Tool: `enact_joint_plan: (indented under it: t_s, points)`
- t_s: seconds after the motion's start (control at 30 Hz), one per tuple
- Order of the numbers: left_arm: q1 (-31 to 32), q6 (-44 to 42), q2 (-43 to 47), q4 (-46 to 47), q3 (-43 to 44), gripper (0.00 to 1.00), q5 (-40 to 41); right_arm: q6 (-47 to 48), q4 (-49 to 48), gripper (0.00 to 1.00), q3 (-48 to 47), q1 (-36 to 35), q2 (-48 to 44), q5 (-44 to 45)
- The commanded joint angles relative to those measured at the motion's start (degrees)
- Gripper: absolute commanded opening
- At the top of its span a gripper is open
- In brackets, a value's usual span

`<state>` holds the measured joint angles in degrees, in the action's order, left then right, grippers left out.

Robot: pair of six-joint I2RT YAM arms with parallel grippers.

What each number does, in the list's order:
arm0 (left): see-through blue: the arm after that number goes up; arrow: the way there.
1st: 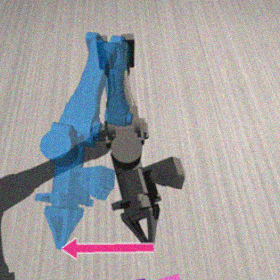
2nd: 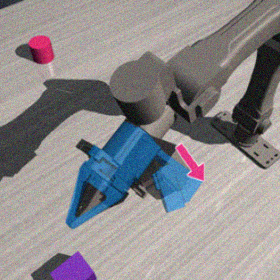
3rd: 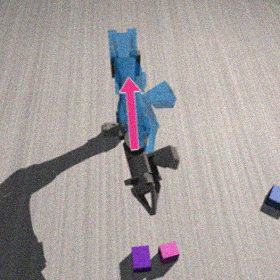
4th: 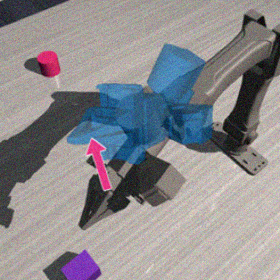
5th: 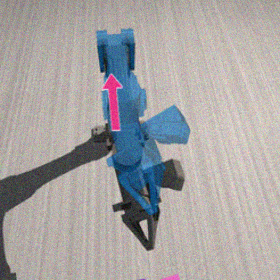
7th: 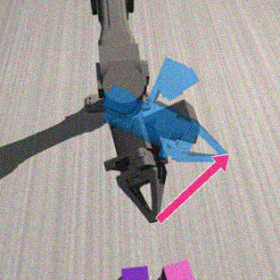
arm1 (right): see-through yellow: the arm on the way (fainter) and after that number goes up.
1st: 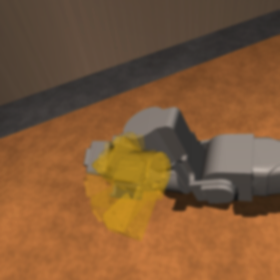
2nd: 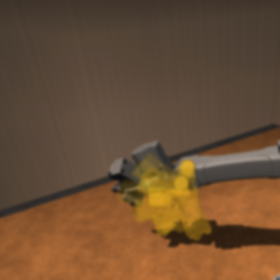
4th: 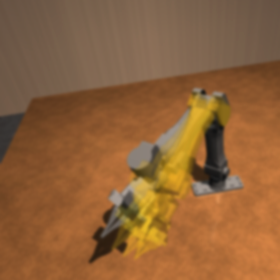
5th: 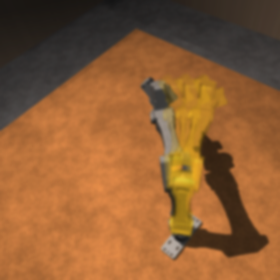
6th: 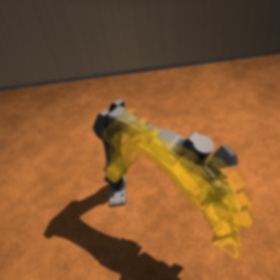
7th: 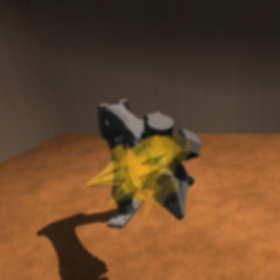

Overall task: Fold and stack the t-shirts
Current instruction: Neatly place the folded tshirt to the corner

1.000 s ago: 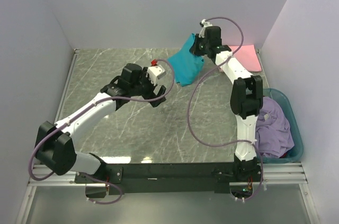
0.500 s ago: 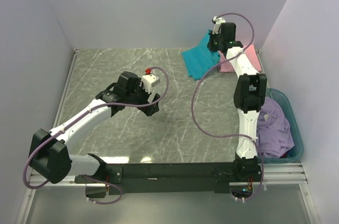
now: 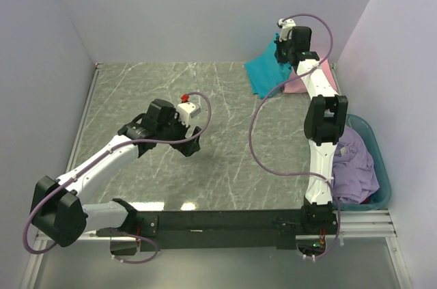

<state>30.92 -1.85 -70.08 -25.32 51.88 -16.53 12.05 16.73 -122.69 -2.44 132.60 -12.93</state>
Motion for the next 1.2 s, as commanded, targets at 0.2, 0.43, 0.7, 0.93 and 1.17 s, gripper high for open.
enact_joint_plan:
  t_s: [0.2,0.43,0.7,0.93,1.17]
  points:
    - [-2.61,-4.03,2.67,-3.24,-0.20,0.99,3.43,3.06,-2.41,0.00,-4.92,1.38,-5.15,-0.60]
    - [-3.14,-4.84,2.94,-2.81,-0.02,0.99,5.37,2.71,-1.89,0.00,-5.62,1.38,-7.00,-1.48]
    - [-3.14,-5.27,3.20,-2.98,-0.11,0.99,6.51,1.92,-2.23,0.00,-2.02,1.38,-10.34,-2.01]
    - [-3.14,-5.10,3.29,-3.07,-0.02,0.99,6.87,1.04,-0.73,0.00,-3.08,2.17,-11.48,-2.71]
    - [-3.14,-5.01,3.02,-3.24,0.07,0.99,6.87,1.66,0.05,0.00,-2.11,4.19,-12.27,-3.07]
